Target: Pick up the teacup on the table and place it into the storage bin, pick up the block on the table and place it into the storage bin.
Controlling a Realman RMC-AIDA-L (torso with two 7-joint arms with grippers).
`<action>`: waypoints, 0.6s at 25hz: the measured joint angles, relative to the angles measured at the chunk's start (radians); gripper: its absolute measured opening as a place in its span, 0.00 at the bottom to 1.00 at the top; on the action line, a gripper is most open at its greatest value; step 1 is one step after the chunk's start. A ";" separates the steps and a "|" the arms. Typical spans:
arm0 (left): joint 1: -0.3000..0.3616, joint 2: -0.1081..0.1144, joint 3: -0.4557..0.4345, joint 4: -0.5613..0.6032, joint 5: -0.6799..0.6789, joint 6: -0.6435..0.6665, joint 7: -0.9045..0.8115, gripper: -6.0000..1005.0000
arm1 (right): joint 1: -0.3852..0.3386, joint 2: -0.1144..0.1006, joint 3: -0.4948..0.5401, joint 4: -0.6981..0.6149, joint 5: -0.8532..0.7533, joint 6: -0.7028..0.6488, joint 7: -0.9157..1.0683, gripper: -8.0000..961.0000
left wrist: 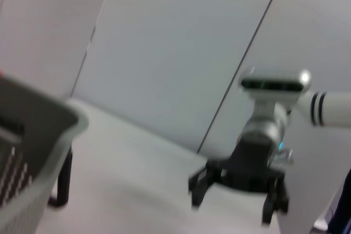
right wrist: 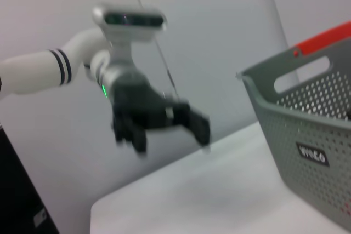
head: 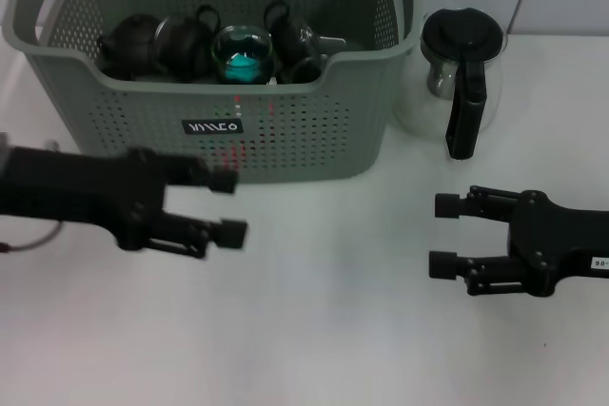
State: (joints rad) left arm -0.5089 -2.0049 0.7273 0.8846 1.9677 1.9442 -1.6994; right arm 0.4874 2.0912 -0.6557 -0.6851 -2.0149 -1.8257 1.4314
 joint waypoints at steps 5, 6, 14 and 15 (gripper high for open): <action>-0.037 -0.025 -0.002 -0.059 0.098 -0.043 -0.009 0.83 | 0.004 0.003 0.012 0.045 0.021 0.031 0.079 0.97; -0.038 -0.027 -0.007 -0.066 0.099 -0.046 -0.017 0.83 | 0.004 0.002 0.012 0.052 0.021 0.034 0.092 0.97; -0.006 -0.044 -0.012 -0.072 0.103 -0.155 -0.038 0.83 | 0.001 0.001 0.019 0.063 0.024 0.012 0.094 0.97; -0.006 -0.047 -0.008 -0.073 0.103 -0.157 -0.030 0.83 | 0.004 0.001 0.019 0.064 0.025 0.011 0.092 0.97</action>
State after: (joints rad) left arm -0.5150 -2.0518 0.7194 0.8120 2.0709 1.7871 -1.7289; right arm 0.4911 2.0926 -0.6369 -0.6211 -1.9902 -1.8144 1.5236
